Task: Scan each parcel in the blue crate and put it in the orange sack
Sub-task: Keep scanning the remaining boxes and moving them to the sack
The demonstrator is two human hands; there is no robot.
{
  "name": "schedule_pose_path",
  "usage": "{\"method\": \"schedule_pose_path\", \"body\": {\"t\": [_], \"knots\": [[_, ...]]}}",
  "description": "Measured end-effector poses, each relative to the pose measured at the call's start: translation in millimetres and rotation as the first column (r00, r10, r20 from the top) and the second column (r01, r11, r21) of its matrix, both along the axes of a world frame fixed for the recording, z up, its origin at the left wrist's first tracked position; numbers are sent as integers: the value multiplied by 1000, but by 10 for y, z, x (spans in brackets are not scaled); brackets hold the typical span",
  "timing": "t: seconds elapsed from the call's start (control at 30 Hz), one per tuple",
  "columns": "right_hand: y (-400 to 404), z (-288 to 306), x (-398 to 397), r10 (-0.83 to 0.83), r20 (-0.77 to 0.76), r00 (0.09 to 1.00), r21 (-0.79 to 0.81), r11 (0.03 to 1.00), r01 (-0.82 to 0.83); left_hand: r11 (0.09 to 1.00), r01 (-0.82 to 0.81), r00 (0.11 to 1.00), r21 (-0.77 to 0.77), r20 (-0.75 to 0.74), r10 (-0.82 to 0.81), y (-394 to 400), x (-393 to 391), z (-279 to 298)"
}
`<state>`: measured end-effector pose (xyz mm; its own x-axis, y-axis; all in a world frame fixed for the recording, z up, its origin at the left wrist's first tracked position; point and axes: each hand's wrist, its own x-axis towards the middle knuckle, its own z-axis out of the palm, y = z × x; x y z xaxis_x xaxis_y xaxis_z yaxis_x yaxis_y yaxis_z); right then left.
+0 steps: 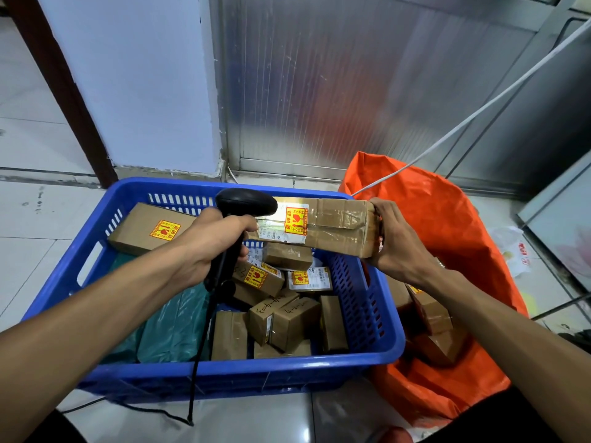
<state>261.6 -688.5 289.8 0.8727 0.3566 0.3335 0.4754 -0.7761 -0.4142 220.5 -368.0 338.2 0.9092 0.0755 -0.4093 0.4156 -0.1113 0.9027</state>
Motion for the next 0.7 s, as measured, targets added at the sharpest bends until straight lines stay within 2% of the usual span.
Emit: {"method": "schedule_pose_path", "body": {"t": [0.33,0.7], "knots": [[-27,-30,8,-12,0,1000,-20,1000,11,998,-53,999,-24,-10,53,4,1,52],[-248,-139,65,-137,-78,987,-87,988,130,1000,-3,1000,-3,-4,3,-9,-87,103]]}}
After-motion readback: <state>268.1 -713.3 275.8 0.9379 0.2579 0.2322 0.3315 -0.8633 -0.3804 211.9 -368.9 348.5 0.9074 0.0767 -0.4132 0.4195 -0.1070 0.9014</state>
